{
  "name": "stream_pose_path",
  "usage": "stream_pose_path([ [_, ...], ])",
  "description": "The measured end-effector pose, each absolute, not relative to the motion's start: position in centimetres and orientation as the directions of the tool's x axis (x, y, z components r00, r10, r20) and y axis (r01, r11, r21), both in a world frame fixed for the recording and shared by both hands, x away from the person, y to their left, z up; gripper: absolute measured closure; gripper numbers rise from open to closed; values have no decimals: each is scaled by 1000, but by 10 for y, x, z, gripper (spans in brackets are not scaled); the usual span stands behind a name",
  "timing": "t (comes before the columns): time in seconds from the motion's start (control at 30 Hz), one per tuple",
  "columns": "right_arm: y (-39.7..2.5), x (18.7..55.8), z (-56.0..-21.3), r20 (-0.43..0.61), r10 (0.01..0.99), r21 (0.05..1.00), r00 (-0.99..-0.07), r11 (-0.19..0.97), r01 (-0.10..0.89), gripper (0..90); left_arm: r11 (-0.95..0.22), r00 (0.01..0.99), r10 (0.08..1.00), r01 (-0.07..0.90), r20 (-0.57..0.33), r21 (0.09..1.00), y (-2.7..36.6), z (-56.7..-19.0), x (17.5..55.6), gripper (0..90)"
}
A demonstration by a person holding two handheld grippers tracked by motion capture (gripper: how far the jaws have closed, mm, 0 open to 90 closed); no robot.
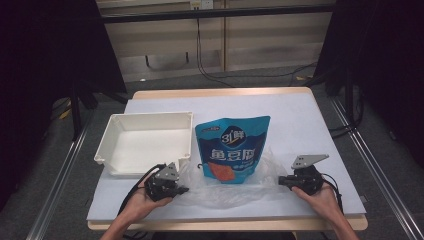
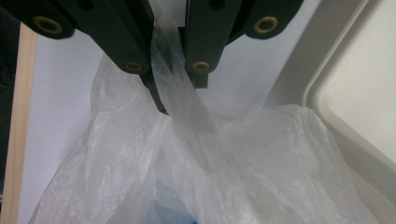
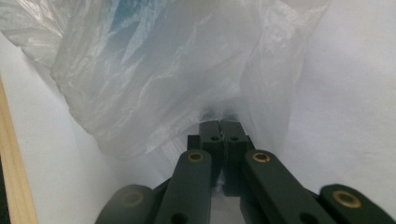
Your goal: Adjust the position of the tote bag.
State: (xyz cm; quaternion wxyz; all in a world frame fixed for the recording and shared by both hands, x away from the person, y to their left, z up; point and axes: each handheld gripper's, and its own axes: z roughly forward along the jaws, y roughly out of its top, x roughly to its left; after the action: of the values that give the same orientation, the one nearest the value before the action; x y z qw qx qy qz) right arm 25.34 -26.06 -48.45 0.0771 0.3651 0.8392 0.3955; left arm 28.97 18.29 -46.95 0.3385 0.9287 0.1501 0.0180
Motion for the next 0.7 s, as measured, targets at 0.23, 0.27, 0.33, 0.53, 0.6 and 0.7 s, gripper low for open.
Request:
stream_pose_path([
  [0.23,-263,248,-479,166,668,745,-726,397,536,803,-691,944,317,299,-95,658,191,-467,288,801],
  [0.27,-266,247,-476,161,677,754,-719,385,532,772,-673,939,325,311,-109,671,192,-467,286,780],
  [0.33,-272,243,-468,176,670,779,-721,353,518,733,-651,934,334,323,-123,687,196,-464,284,729],
  [0.53,-279,229,-451,190,667,829,-720,283,481,564,-612,927,354,328,-121,719,204,-452,277,583],
  [0.6,-279,222,-447,185,667,841,-722,272,467,511,-588,922,366,338,-131,735,210,-451,275,540],
  [0.7,-279,216,-443,183,667,855,-722,256,452,472,-568,914,382,347,-135,746,219,-449,272,501],
])
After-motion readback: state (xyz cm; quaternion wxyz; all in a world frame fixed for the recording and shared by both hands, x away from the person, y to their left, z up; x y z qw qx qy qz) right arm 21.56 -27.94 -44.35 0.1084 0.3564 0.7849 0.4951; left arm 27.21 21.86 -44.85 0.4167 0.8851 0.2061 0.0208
